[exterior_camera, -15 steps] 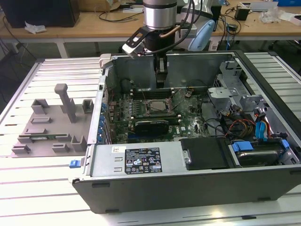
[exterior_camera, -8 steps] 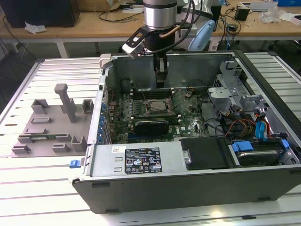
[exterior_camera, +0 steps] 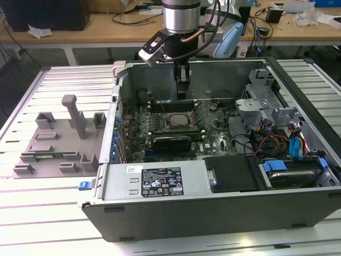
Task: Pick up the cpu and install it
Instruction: 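Close the cpu cover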
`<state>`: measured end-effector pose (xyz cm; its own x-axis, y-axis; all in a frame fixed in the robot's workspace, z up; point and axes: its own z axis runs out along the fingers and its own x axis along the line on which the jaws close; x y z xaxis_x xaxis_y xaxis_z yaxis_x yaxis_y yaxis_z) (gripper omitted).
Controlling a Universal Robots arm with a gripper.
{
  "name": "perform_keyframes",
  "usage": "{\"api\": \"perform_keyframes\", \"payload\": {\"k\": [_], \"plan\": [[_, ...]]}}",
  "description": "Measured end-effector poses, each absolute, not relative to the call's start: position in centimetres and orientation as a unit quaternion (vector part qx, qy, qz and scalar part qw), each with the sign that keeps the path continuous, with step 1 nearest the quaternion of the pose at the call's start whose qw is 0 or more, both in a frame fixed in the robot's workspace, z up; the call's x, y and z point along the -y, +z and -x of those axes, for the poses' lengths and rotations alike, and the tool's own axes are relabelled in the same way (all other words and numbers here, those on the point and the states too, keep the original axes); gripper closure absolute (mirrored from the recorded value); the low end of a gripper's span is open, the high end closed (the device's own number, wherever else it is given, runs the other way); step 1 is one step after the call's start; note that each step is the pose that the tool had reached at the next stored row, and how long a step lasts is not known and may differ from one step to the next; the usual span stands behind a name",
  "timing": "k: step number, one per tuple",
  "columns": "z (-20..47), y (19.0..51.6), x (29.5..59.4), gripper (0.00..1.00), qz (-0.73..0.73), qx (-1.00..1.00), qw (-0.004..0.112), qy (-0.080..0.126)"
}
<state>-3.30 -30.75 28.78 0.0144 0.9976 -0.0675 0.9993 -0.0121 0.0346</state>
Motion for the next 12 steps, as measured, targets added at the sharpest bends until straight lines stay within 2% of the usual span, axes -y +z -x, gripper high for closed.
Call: {"api": "perform_keyframes", "payload": {"k": [12], "plan": [[1.5,28.8,30.7,0.89,-0.711,-0.702,0.036,-0.012]]}}
